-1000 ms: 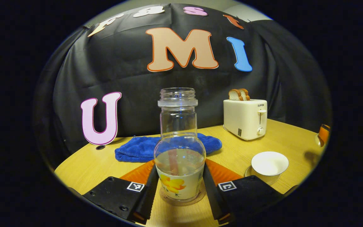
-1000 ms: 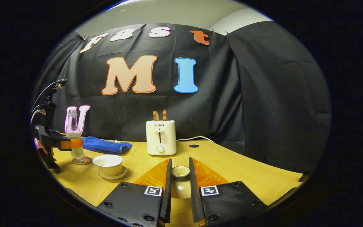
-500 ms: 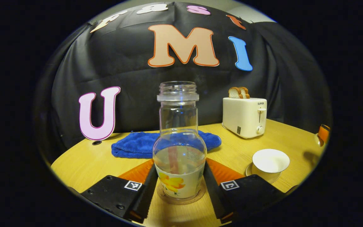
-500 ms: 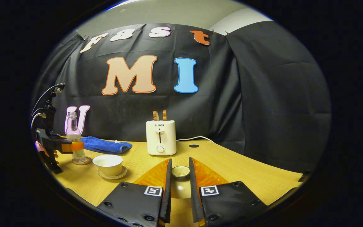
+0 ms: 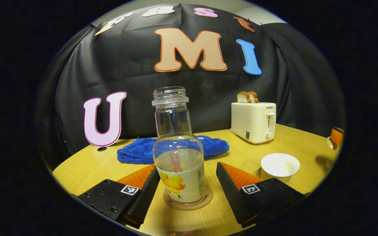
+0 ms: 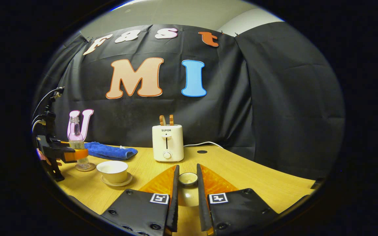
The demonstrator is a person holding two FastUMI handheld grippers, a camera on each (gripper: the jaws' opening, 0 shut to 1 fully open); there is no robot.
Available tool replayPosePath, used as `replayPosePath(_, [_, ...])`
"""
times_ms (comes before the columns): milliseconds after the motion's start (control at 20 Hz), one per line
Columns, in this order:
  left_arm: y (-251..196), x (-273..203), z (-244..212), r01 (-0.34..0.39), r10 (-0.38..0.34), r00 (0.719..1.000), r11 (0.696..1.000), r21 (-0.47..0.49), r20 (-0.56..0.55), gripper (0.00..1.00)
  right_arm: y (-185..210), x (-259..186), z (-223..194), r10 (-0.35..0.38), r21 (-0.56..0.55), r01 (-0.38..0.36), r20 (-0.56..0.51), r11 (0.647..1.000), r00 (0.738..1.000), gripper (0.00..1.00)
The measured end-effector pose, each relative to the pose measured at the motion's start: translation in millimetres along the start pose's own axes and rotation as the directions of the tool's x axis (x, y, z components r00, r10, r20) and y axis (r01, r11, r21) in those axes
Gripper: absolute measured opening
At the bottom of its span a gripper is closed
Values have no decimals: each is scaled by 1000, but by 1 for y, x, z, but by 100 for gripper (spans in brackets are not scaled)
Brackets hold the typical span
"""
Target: Open the teacup lid with one hand, grasp the water bottle and pour water into the teacup with the other hand; after pouring, place the water bottle on the coaster and then close the teacup lid.
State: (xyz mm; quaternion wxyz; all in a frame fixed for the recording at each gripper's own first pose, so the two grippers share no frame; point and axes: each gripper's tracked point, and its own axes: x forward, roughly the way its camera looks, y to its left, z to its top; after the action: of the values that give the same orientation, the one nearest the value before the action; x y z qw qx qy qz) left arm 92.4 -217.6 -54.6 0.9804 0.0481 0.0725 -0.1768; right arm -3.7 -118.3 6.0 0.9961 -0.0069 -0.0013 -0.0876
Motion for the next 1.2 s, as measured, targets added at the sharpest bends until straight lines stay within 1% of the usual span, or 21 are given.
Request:
replayPosePath(200, [2,-14,8,-2,2,998,1000,-3,67,97,5,0,0,26,1,-26,-2,1000,1000,30])
replayPosePath(250, [1,-19,8,8,-8,997,1000,-6,77,97,11,-1,0,48,1,-48,0,999,999,30])
replayPosePath(350, [-3,-31,11,35,-35,994,999,1,102,97,29,0,-4,119,4,-119,-10,993,993,30])
replayPosePath(500, [1,-48,18,36,-37,987,999,7,157,97,47,6,-3,176,6,-176,-12,984,984,30])
replayPosePath(650, [10,-60,14,25,-18,987,999,-40,158,97,72,14,-4,231,10,-231,-14,973,973,30])
replayPosePath(700, [16,-64,14,14,-3,987,998,-66,161,100,82,19,-5,253,11,-253,-14,968,967,30])
replayPosePath(750, [20,-67,13,-2,11,988,998,-57,154,96,92,22,-6,273,12,-273,-16,962,962,30])
replayPosePath(950, [31,-79,11,-49,60,986,996,-69,153,97,139,34,-8,376,18,-375,-19,927,927,29])
replayPosePath(1100, [37,-85,9,-74,85,985,995,-73,151,96,170,45,-10,436,22,-435,-21,900,900,29])
replayPosePath(1200, [38,-87,9,-77,88,985,994,-74,151,97,187,51,-11,466,25,-465,-26,885,885,29])
